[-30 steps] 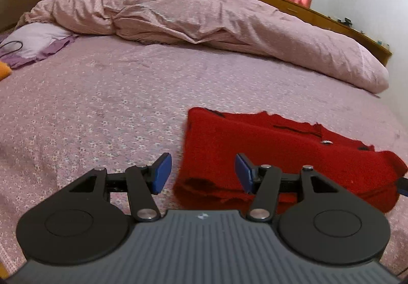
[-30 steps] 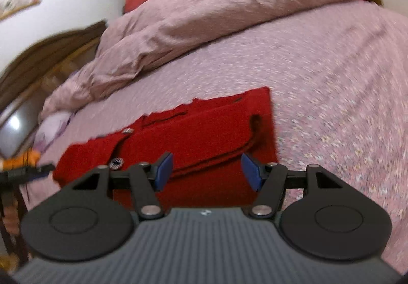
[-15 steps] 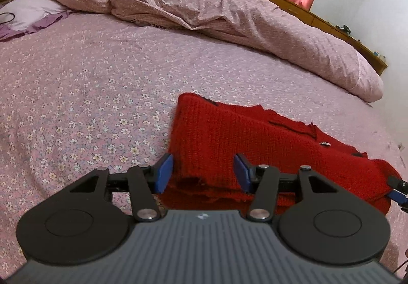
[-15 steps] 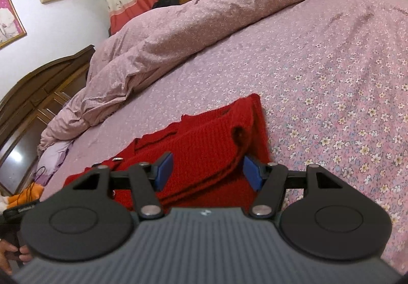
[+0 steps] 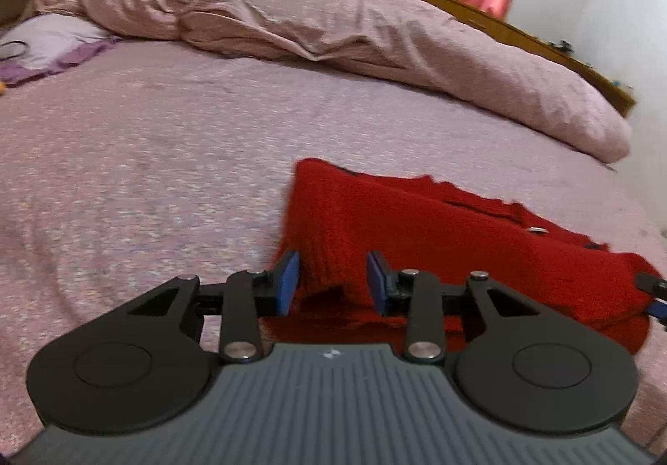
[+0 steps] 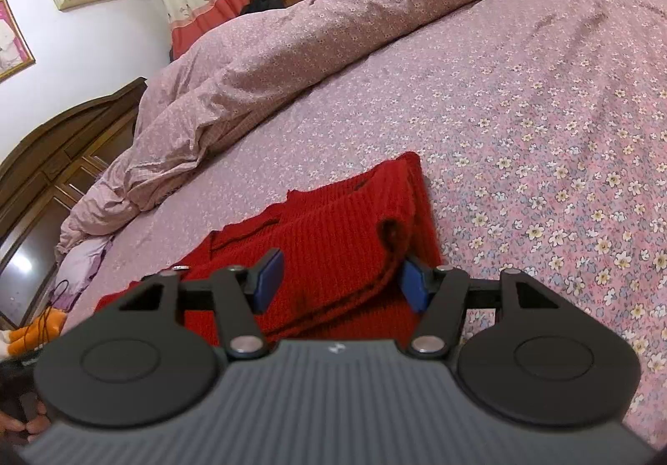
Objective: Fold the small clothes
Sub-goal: 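Grasp the folded edge with both grippers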
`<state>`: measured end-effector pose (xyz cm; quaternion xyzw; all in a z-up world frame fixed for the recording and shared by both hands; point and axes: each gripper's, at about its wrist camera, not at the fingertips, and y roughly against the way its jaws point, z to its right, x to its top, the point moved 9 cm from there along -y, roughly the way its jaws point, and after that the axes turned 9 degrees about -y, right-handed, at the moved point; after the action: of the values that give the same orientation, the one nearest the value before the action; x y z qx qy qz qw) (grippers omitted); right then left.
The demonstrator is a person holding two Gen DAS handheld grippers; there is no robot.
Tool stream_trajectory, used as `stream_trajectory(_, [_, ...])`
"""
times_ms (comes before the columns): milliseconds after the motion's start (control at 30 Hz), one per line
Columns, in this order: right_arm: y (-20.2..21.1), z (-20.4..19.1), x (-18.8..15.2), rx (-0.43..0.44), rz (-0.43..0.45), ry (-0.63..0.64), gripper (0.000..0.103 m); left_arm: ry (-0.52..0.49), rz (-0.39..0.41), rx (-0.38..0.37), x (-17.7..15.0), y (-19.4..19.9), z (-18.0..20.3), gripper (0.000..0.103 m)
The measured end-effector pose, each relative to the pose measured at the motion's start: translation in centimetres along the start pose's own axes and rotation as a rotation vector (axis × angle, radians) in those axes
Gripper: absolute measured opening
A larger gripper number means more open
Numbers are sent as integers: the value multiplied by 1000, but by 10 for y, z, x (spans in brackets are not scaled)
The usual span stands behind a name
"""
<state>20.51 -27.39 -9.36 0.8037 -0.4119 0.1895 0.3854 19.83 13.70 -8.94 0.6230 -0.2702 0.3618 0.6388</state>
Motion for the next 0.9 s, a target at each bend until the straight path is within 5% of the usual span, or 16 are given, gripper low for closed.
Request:
stream_trajectory(167, [1, 0, -1, 1, 1, 6, 58, 37, -22, -8, -5, -4, -9, 41])
stream_trajectory(467, [-2, -8, 0, 18, 6, 27, 45, -42, -26, -53, -5, -11, 10, 41])
stream_trajectory(667, [-13, -2, 2, 11, -13, 2, 41, 69, -53, -90, 2, -28, -1, 41])
stream_trajectory(700, [-15, 0, 2, 11, -17, -8, 35, 87, -58, -101, 3, -30, -3, 39])
stream_trajectory(767, [-18, 4, 3, 3, -21, -32, 19, 94, -72, -119, 7, -31, -3, 15])
stream_trajectory(900, [-16, 4, 10, 37, -16, -74, 10, 158, -79, -205, 19, -27, -3, 11])
